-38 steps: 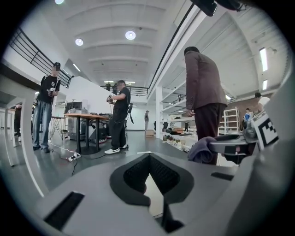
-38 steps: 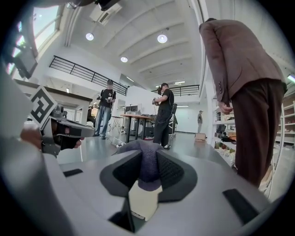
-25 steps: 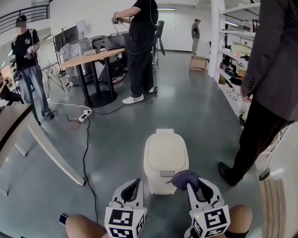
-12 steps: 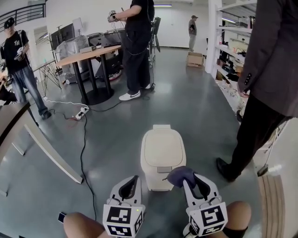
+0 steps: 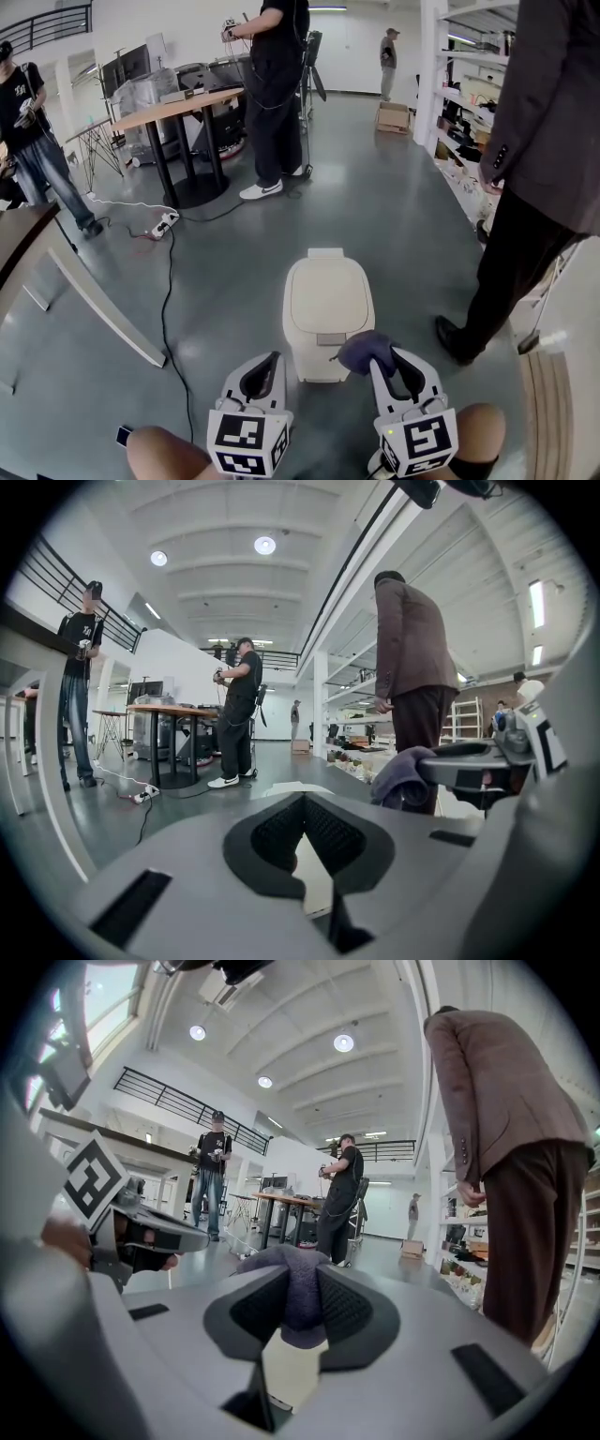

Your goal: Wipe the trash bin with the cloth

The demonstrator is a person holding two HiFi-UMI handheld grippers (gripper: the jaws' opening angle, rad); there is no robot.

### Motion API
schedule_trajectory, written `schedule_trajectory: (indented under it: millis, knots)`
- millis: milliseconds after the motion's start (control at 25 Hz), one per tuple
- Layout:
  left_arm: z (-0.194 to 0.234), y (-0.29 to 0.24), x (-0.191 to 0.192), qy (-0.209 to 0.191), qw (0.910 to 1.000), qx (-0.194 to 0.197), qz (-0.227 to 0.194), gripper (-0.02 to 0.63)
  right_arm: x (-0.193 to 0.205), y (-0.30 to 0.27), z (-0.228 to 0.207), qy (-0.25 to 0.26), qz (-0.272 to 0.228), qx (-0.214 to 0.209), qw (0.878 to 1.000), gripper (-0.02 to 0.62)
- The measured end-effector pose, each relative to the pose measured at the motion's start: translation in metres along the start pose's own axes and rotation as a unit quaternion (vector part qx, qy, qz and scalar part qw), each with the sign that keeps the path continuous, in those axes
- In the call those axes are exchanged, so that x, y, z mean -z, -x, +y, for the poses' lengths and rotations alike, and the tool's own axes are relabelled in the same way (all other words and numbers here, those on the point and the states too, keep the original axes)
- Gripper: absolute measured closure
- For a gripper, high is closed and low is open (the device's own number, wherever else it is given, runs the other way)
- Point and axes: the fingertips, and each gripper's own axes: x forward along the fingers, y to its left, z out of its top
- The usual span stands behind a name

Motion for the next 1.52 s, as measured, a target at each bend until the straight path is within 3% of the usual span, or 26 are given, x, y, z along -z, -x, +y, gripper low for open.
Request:
schedule_trajectory:
  millis: [920,1240,1520]
  knots:
    - [-0.006,-0.014,0.0,0.012,0.9998,0.017,0.004,0.606,-0.001,-0.022,0.012,-0.008,0.003,-0.012,1.0,0.502]
    - [0.033,-0.038,0.006,0.017,0.9997,0.002,0.019,0.606,-0.006,-0.06,0.021,-0.009,0.004,-0.027,1.0,0.502]
    - [0.058,-0.072,0.009,0.024,0.9993,0.009,0.026,0.606,-0.002,-0.089,0.012,-0.002,0.007,-0.009,1.0,0.502]
